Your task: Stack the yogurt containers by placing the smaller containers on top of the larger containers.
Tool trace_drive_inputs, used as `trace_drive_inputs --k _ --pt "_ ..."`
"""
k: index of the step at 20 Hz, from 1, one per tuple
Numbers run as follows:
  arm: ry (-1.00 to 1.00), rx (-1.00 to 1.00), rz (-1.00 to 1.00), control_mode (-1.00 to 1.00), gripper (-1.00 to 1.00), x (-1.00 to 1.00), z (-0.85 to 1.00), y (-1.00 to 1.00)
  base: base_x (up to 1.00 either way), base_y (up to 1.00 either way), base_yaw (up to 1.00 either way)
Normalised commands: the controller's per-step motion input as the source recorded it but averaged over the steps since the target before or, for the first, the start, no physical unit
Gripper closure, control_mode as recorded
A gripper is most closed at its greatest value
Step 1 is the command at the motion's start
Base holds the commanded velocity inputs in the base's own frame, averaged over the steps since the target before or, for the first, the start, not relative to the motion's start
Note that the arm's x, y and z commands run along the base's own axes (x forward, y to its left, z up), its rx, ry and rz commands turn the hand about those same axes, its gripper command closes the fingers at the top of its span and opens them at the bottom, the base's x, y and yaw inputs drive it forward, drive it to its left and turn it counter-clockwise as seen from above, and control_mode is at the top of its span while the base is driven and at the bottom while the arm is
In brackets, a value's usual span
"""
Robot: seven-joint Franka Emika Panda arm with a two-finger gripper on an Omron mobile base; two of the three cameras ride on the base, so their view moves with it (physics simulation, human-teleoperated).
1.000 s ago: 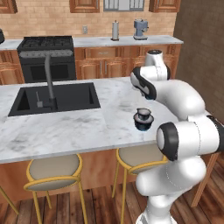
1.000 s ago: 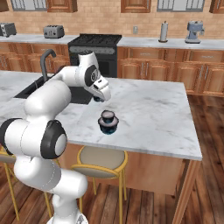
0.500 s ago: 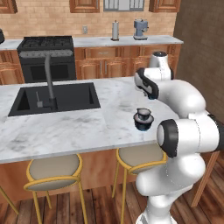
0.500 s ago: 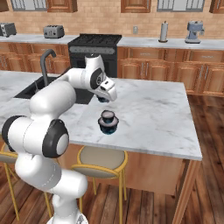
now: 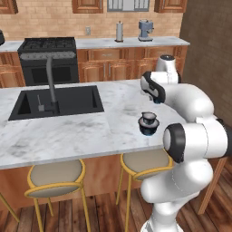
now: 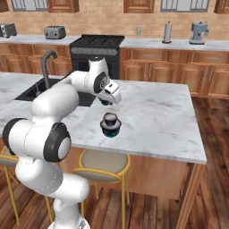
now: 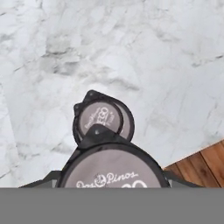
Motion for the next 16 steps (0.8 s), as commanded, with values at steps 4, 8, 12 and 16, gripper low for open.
trace_drive_inputs --k 4,8,12,16 --pt "0.00 0.00 0.05 -1.00 1.00 0.17 -0.11 0.00 0.00 0.00 0.00" --pt "0.00 0.00 0.04 -1.00 1.00 0.19 -0.10 0.00 0.00 0.00 0.00" --pt "0.00 0.00 0.04 -1.00 1.00 0.01 -0.09 0.00 0.00 0.00 0.00" --pt "0.00 -0.01 0.03 -1.00 1.00 0.00 -0.10 0.00 0.00 0.00 0.00"
